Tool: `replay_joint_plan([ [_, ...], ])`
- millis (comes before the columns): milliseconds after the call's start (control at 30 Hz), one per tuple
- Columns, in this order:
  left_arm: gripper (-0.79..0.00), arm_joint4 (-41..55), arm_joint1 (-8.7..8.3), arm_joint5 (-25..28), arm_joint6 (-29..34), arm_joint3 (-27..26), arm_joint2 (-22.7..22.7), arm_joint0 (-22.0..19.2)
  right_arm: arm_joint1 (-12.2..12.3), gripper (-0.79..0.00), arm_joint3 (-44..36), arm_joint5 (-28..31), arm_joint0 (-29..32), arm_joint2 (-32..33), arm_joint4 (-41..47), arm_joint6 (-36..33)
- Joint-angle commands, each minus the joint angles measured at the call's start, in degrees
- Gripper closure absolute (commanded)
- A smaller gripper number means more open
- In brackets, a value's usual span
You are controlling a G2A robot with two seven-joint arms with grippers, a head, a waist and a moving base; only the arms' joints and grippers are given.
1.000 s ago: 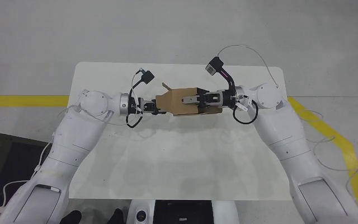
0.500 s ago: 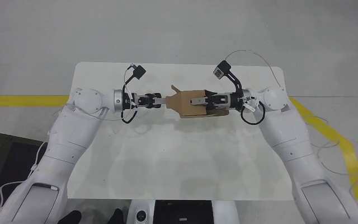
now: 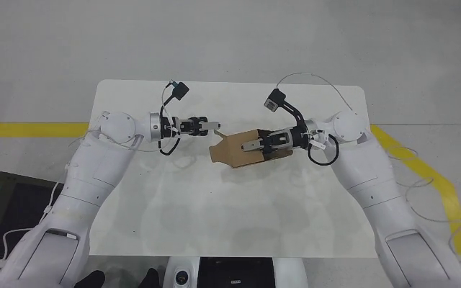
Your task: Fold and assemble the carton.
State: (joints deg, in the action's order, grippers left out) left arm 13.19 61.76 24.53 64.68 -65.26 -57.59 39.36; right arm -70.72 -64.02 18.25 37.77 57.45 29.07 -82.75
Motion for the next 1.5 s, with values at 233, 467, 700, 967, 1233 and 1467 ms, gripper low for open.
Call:
replay_joint_plan([
  [233, -0.785, 1.36, -0.39, 0.91, 2.63, -1.58, -0.96, 0.73, -0.19, 0.0, 1.02, 1.23, -0.43, 0.47, 0.72, 4.25],
  [467, -0.785, 1.23, -0.68, 0.73, 3.29, -3.4, -1.36, 1.61, -0.36, 0.0, -0.58, 0.59, -0.69, -0.45, -0.08, 4.54],
  [700, -0.785, 1.01, -0.79, 0.5, 3.36, -4.74, -1.4, 2.08, -0.68, 0.0, -1.12, 0.21, -0.98, -1.66, -0.13, 4.53],
  [967, -0.785, 0.91, -0.87, 0.3, 3.12, -5.05, -1.52, 2.28, -1.01, 0.0, -0.48, 0.54, -1.52, -2.47, 0.29, 4.35],
  [1233, -0.785, 1.27, -0.93, 0.16, 3.33, -4.95, -1.59, 2.44, -1.05, 0.0, 0.06, 0.9, -1.65, -2.4, 0.51, 4.4],
  [1467, -0.785, 1.85, -1.28, 0.22, 2.68, -3.65, -3.11, 2.46, -0.35, 0.0, 1.75, 0.7, -0.98, 0.19, -0.99, 8.38],
])
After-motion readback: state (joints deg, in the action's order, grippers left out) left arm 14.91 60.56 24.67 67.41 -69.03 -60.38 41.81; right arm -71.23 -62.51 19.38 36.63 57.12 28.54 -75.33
